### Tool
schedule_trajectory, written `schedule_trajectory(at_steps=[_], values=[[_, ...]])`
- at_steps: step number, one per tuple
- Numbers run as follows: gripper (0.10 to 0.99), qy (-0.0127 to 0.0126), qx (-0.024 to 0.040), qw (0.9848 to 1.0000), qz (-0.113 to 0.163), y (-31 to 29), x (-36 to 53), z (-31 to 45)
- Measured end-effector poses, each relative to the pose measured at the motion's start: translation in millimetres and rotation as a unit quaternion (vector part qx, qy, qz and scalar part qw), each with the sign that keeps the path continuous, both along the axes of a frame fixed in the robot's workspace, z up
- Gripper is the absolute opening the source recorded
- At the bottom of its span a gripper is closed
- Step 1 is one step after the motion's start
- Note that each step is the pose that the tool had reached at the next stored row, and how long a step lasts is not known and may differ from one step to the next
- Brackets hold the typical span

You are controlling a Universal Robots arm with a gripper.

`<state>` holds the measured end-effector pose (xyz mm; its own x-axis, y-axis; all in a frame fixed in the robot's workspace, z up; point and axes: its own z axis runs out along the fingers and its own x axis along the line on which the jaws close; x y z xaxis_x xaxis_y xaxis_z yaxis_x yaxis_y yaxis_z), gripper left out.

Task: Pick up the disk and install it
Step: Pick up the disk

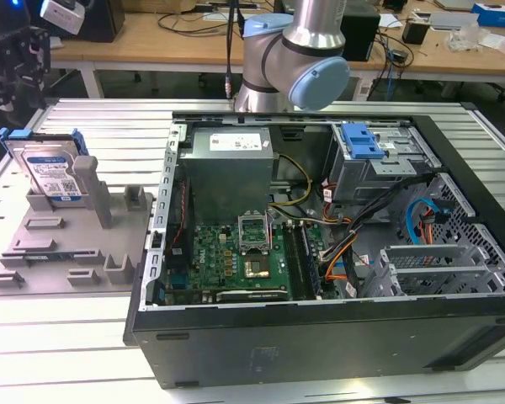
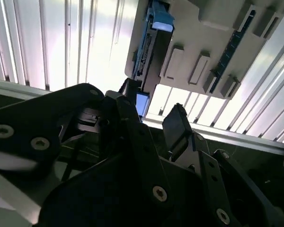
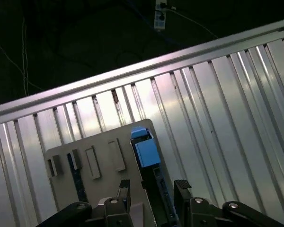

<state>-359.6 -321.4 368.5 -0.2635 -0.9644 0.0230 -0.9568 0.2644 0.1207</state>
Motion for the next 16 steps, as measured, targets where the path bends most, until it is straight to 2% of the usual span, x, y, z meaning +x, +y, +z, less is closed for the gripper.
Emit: schedule_trajectory(at_steps=[2, 5, 10, 15, 16], values=[[0.494, -0.0008, -0.0001, 0.9998, 0.019, 0.0, 0.0, 0.0], [0.494, -0.0022, -0.0003, 0.9986, 0.053, 0.0, 0.0, -0.2], [0.494, -0.0038, -0.0011, 0.9957, 0.093, 0.4, 0.0, -0.5], [0.494, -0.0041, -0.0016, 0.9954, 0.096, 0.8, -0.1, -0.7], [0.494, -0.007, -0.0021, 0.9954, 0.096, 1.3, -0.1, -0.9]])
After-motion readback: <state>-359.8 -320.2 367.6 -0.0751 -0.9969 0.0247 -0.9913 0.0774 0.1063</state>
